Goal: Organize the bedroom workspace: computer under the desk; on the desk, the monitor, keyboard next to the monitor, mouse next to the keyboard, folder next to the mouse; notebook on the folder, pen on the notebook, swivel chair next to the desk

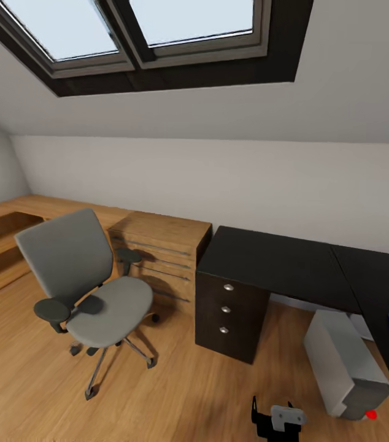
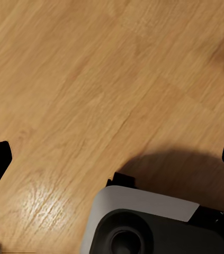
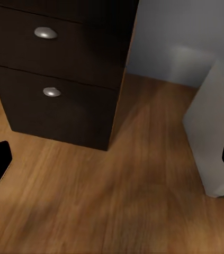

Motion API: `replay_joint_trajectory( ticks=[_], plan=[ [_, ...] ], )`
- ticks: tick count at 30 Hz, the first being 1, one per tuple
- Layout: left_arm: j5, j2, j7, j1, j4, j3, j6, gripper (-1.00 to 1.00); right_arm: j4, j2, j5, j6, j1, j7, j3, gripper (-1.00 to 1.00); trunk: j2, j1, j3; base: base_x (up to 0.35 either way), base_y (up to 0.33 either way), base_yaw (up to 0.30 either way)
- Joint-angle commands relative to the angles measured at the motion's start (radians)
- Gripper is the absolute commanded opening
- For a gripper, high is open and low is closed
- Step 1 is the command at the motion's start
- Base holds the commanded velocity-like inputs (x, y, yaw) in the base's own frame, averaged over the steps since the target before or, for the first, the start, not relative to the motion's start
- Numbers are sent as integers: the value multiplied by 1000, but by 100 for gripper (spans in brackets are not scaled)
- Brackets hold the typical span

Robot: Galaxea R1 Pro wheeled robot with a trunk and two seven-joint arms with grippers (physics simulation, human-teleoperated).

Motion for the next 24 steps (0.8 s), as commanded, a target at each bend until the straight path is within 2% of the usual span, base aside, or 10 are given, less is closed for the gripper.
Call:
replay_joint_trajectory(
  ticks=[1, 12, 24],
  plan=[
    [1, 0, 4, 1, -2, -2, -1, 100, 1, 0, -5, -4, -1, -7, 9, 100, -1, 0, 0, -149, 0, 211],
    [1, 2, 4, 1, -2, -2, -1, 100, 22, -3, 8, -25, -1, -8, 12, 100, -1, 0, 11, -280, 53, 235],
    [1, 4, 5, 1, -2, -2, -1, 100, 30, 1, 10, -25, -1, -8, 17, 100, -1, 0, 13, -16, 3, 282]
  ],
)
